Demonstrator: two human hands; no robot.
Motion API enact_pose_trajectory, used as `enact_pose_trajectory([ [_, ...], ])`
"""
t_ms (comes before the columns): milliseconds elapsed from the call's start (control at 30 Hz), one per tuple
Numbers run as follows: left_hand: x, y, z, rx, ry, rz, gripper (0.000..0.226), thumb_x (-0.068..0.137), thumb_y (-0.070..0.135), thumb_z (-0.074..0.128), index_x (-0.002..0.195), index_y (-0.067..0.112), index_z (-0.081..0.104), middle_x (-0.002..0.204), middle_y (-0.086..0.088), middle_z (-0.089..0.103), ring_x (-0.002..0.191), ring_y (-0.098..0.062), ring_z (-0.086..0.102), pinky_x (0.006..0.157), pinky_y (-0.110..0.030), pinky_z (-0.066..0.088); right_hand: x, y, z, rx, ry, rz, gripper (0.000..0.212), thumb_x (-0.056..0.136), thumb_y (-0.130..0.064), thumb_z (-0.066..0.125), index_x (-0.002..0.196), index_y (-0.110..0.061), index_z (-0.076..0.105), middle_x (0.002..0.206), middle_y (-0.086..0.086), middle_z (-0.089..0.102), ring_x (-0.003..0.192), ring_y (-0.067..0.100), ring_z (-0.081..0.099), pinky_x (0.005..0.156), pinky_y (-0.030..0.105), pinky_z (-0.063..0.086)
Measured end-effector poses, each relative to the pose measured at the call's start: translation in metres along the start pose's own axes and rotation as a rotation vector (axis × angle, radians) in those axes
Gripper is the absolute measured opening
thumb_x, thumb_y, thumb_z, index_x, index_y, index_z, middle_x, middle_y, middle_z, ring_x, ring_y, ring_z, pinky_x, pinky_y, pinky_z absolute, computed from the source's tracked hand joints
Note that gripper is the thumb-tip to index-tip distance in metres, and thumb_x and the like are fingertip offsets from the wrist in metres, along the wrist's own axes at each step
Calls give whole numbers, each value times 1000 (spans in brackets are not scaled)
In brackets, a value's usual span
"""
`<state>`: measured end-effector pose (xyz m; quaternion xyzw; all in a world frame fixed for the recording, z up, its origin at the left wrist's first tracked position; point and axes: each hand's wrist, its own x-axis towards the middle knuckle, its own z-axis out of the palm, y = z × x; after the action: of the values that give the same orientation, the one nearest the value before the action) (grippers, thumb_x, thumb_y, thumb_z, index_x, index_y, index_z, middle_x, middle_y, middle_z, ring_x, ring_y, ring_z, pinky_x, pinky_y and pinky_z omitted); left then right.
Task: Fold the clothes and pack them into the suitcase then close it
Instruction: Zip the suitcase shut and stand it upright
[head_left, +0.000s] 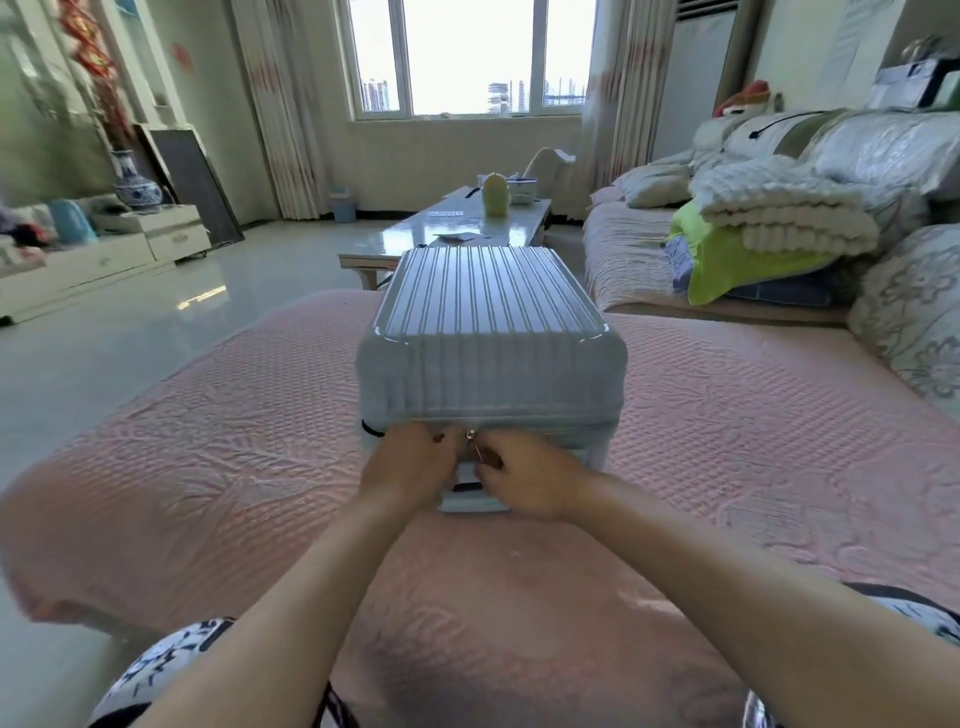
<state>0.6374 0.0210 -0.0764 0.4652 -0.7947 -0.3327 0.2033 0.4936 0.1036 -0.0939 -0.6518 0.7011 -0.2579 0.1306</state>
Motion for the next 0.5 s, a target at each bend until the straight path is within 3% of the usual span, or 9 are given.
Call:
enact_pose_trajectory([
  [67, -1, 3, -2, -301, -39, -114, 38, 90, 45, 63, 79, 11, 74, 64, -2, 73, 57, -18, 70, 55, -32, 59, -5, 0, -1, -76, -58, -42, 33, 88, -19, 60, 121, -18, 60, 106, 1, 70, 94, 20, 63, 81, 33, 51],
  [133, 0, 7, -1, -400, -61, -172, 36, 87, 40, 71, 83, 5, 75, 67, -7, 74, 54, -20, 70, 45, -24, 51, -5, 0, 0, -111, -71, -90, 31, 85, -19, 60, 116, -17, 60, 102, 1, 68, 92, 22, 63, 79, 38, 52],
  [233, 6, 8, 1, -435, -117, -157, 31, 92, 31, 68, 94, 0, 74, 75, -10, 75, 55, -22, 68, 49, -26, 54, 1, 6, 0, -124, 122, -155, 23, 82, -15, 56, 101, -19, 67, 99, 3, 66, 92, 26, 63, 73, 39, 51],
  [300, 9, 5, -1, -283, -135, -42, 24, 95, 24, 62, 94, 4, 74, 75, -6, 75, 56, -21, 67, 56, -29, 58, 4, 15, -2, -240, 288, -190, 20, 78, -24, 64, 95, -17, 70, 95, 3, 60, 89, 25, 61, 68, 37, 51],
  [367, 10, 2, -6, -30, -99, 90, 25, 98, 22, 55, 85, 10, 74, 72, 1, 74, 55, -17, 67, 55, -25, 56, 4, 23, 1, -434, 344, -249, 30, 69, -34, 74, 93, -16, 68, 93, 3, 59, 87, 26, 61, 68, 37, 51],
  [500, 15, -21, -35, 268, 22, 76, 32, 95, 30, 54, 68, 20, 70, 70, 3, 72, 61, -19, 67, 68, -36, 59, 8, 25, 18, -769, 373, -387, 30, 63, -21, 80, 89, -13, 67, 88, 6, 62, 81, 26, 60, 71, 36, 48],
])
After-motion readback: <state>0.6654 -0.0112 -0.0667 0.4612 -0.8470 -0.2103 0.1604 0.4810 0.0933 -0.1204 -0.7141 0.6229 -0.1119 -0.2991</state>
